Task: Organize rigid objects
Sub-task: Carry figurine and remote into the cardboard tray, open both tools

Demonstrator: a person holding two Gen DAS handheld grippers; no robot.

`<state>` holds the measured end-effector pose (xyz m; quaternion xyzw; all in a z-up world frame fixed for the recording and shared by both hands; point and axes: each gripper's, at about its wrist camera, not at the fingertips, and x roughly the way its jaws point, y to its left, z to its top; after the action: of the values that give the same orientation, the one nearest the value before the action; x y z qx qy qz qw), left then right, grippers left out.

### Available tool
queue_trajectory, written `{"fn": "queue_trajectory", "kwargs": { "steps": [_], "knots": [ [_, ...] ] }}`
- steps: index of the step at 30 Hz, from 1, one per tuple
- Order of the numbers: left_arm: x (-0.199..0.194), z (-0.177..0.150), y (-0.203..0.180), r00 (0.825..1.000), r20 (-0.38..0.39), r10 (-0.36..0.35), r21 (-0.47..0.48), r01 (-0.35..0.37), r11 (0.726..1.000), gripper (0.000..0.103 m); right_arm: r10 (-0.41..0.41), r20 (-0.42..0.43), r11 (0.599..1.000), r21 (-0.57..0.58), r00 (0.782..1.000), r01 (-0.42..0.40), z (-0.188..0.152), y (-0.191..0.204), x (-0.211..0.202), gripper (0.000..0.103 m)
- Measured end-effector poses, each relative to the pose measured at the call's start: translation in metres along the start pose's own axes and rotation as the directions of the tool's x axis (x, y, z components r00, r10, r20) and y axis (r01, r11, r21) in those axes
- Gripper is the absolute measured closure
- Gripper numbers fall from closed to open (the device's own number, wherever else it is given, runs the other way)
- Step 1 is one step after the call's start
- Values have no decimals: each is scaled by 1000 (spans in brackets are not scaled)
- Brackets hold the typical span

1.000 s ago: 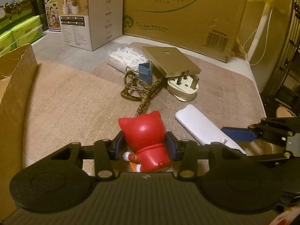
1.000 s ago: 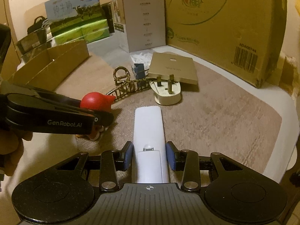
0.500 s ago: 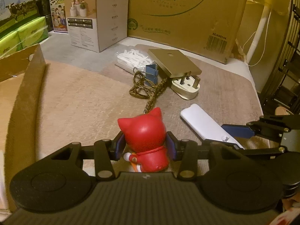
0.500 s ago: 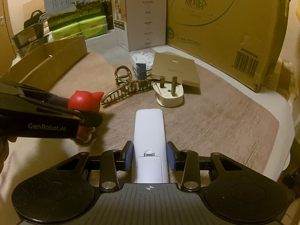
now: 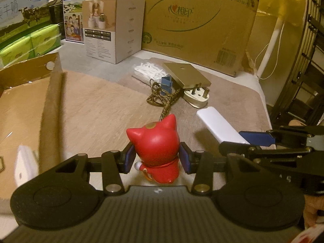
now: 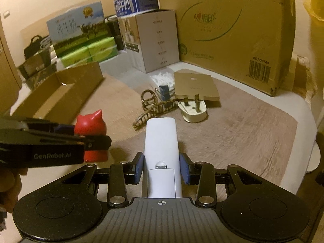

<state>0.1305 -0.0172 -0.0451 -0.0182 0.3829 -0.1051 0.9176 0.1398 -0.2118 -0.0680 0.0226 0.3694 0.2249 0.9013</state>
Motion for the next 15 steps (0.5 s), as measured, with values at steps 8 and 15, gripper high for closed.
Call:
{"fn": "queue_trajectory", "kwargs": {
  "steps": [8,15],
  "knots": [
    [-45,-5,17,999,45,11,-15,-10,1000,61,31,31,999,15,999,-31,5,29,-22,64],
    [-90,6,51,993,103,55,-29,-52,998,61,81,69,996,16,994,-83,25,68,-28,64]
  ]
}}
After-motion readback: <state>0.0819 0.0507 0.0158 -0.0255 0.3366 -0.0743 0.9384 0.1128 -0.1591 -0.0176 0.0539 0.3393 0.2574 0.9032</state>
